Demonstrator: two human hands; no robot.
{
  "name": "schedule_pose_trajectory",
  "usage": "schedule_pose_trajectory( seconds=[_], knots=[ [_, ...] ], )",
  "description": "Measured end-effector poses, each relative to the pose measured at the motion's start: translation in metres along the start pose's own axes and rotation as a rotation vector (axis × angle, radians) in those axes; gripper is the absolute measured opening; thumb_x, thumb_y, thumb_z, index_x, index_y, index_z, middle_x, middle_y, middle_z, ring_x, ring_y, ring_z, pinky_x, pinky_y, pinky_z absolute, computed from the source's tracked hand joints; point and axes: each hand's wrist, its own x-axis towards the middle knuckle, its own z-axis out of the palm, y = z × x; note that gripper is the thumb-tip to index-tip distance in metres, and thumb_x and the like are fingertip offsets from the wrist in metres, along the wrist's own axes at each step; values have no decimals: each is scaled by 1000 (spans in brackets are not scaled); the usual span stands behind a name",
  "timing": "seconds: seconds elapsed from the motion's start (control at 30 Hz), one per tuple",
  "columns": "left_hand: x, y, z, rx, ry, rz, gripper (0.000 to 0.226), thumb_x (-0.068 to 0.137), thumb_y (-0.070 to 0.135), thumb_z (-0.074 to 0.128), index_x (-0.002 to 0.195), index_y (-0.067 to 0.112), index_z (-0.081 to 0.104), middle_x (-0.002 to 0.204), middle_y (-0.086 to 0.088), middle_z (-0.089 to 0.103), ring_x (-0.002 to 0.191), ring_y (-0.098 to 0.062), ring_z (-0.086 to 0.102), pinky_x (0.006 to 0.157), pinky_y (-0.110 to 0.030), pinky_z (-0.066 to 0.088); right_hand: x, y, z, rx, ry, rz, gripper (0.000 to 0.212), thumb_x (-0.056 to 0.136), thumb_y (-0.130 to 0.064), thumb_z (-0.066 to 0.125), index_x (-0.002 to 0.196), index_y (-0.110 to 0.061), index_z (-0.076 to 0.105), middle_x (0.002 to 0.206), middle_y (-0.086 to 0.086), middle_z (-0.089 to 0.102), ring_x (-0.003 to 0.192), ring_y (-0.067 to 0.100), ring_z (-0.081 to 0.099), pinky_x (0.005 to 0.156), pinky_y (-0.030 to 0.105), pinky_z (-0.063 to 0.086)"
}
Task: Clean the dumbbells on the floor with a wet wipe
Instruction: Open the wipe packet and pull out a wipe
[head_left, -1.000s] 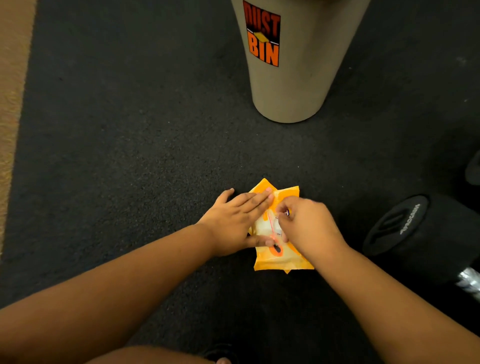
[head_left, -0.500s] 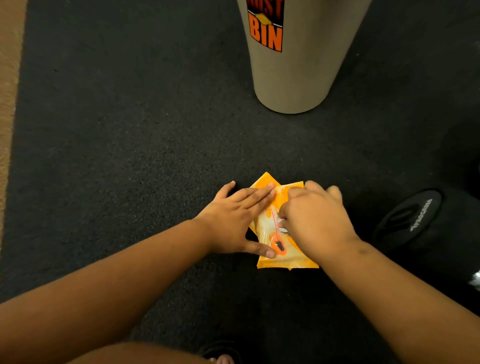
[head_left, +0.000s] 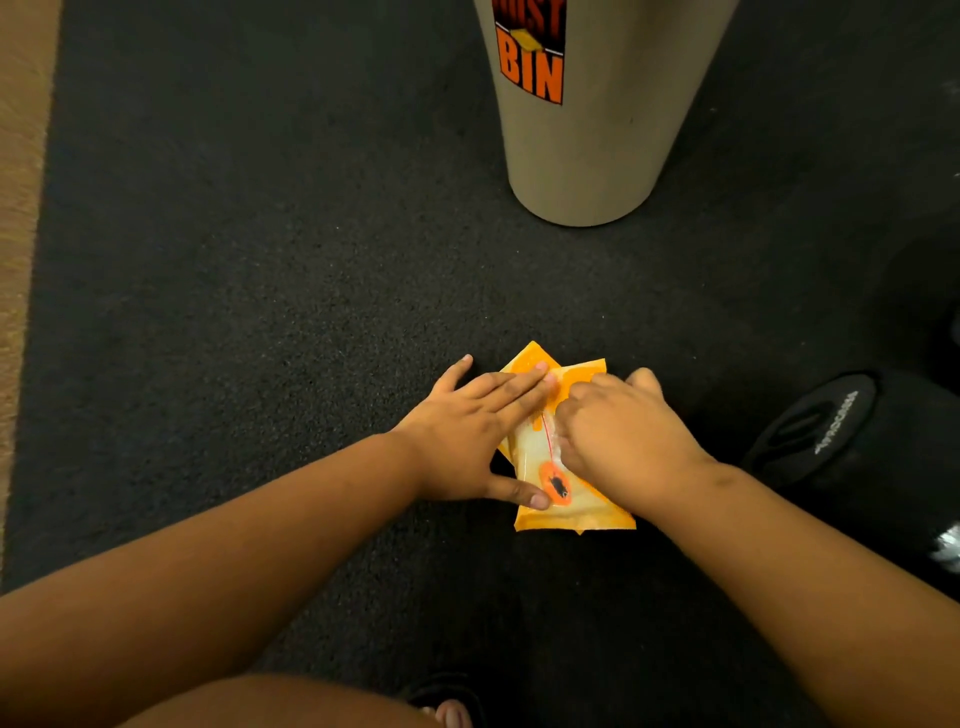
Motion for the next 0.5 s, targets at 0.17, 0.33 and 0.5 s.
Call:
schedule_pose_trajectory(
  seconds=[0.17, 0.33, 0.5],
  knots=[
    [0, 1, -1, 4, -10, -9, 115, 67, 93, 27, 150, 28, -17, 157, 12, -22, 147, -12, -3, 117, -52, -9, -2, 0, -7, 12, -65, 50, 24, 93, -40, 56, 115, -32, 62, 112, -7, 54, 115, 17, 45, 89, 40, 32],
    [1, 0, 1, 16, -1, -9, 116, 65, 93, 25, 151, 27, -15, 158, 11, -20, 147, -11, -2, 117, -53, -8, 8, -5, 0, 30, -191, 200, 35, 85, -52, 63, 117, -38, 61, 113, -9, 55, 120, 18, 41, 91, 43, 33],
    [1, 1, 0, -6, 10, -2, 111, 67, 92, 25, 150, 32, -16, 159, 11, -18, 147, -14, -2, 117, -53, -8, 2, -5, 0, 26, -13, 105, 15, 89, -42, 57, 95, -30, 65, 89, -11, 53, 107, 16, 48, 89, 41, 30]
  ],
)
